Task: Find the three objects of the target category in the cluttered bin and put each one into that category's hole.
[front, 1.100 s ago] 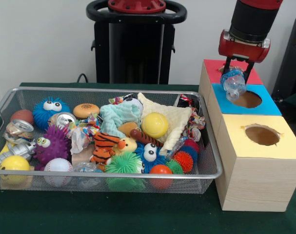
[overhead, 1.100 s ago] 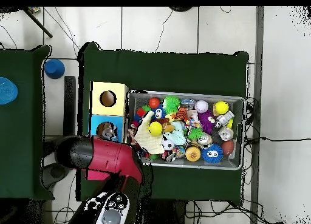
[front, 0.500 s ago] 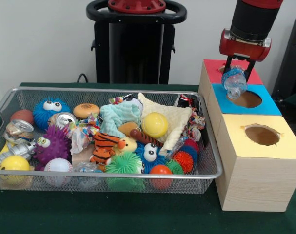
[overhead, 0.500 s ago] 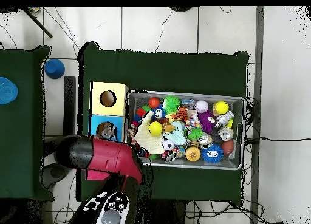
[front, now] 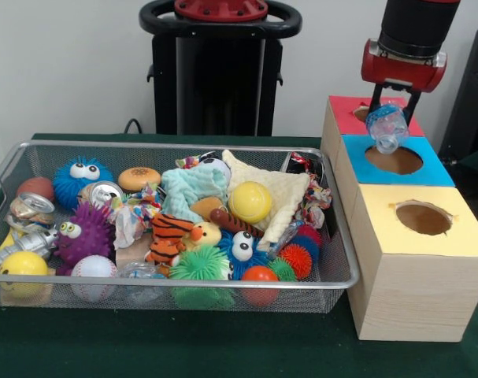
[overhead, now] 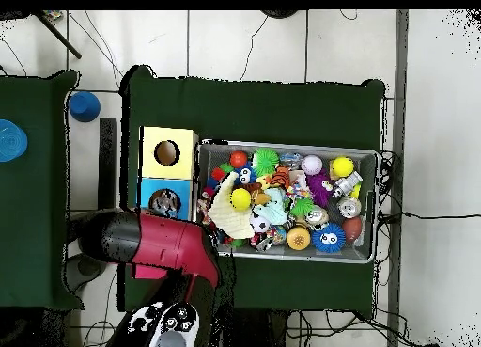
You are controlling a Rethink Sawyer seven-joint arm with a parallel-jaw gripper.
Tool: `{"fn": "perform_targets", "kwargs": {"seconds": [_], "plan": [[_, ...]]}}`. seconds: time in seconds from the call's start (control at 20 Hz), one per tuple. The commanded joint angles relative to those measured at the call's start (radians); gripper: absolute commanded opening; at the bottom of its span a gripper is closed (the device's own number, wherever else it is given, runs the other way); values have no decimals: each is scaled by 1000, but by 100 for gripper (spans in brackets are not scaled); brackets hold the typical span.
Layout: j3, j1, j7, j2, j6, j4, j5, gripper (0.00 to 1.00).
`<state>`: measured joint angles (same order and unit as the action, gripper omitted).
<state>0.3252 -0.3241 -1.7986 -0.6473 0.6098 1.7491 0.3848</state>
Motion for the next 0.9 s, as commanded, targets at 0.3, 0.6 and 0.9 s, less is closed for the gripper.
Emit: {"fn": "perform_targets", "kwargs": {"seconds": [0.3,0.6,0.9], "plan": [[-96,19,-223,3,72,3,35,0],[-88,16,-237,17,85,-11,35,0],[-72,11,-250,26,101,-27,28,0]]}}
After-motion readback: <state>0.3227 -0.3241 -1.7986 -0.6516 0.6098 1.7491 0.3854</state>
